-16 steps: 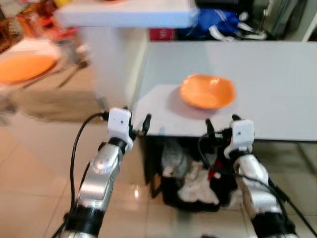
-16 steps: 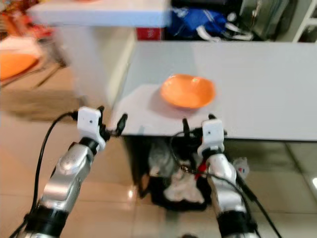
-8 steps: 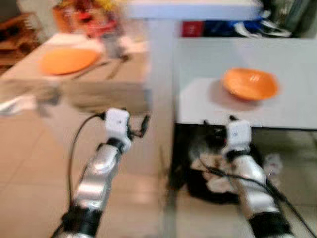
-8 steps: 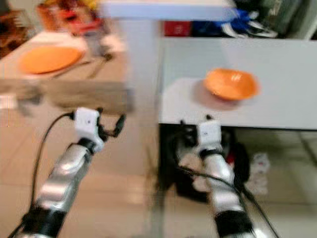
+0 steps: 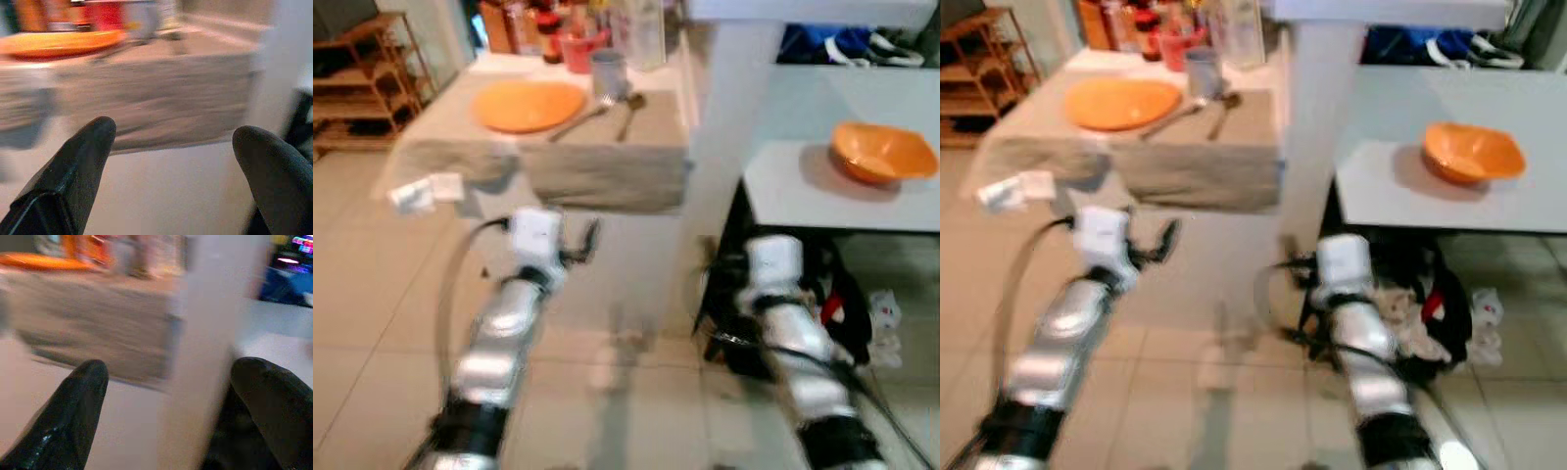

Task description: Setting the table

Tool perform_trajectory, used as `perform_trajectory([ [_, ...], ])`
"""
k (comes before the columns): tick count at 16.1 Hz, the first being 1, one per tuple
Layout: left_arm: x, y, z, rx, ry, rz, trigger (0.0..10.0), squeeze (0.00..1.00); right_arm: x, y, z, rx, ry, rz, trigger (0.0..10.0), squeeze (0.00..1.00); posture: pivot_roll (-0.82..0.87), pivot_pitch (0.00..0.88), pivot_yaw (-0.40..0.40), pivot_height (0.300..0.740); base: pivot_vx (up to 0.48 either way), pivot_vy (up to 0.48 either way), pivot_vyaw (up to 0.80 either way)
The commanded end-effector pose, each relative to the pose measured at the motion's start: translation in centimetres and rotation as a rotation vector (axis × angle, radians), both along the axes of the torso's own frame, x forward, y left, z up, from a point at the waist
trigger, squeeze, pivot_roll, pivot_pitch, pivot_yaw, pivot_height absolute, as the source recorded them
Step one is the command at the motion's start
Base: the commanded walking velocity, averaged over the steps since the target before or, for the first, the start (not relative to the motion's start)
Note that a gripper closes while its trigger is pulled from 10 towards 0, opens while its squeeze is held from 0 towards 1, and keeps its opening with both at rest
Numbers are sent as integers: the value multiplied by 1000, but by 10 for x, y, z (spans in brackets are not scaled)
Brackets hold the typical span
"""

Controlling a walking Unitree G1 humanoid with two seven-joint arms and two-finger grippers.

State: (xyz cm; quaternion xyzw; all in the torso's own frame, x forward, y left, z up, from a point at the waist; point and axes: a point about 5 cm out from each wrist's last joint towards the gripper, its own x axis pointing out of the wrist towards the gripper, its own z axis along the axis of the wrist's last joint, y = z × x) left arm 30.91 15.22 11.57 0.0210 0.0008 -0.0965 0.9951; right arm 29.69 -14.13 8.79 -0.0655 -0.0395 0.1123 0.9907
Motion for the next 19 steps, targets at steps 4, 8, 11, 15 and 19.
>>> perform_trajectory([
  [4,2,-3,2,5,-6,3,10000,0,1,-9,3,-29,-7,-15,10000,0,-79,0,41,740,0,0,0],
  [8,3,-2,4,10,-21,11,10000,0,2,-6,1,-28,-3,-9,10000,0,-70,0,39,740,0,0,0],
  [11,2,-3,4,-4,-25,-1,10000,0,4,-5,1,-30,-3,-4,10000,0,-62,0,34,740,90,0,0],
  [15,3,-2,7,12,-42,3,10000,0,7,-3,3,-35,-11,6,10000,0,-55,0,29,740,354,324,0],
  [19,5,-4,10,32,-59,-13,10000,0,7,-1,2,-39,-11,11,10000,0,-56,0,30,740,397,217,0],
])
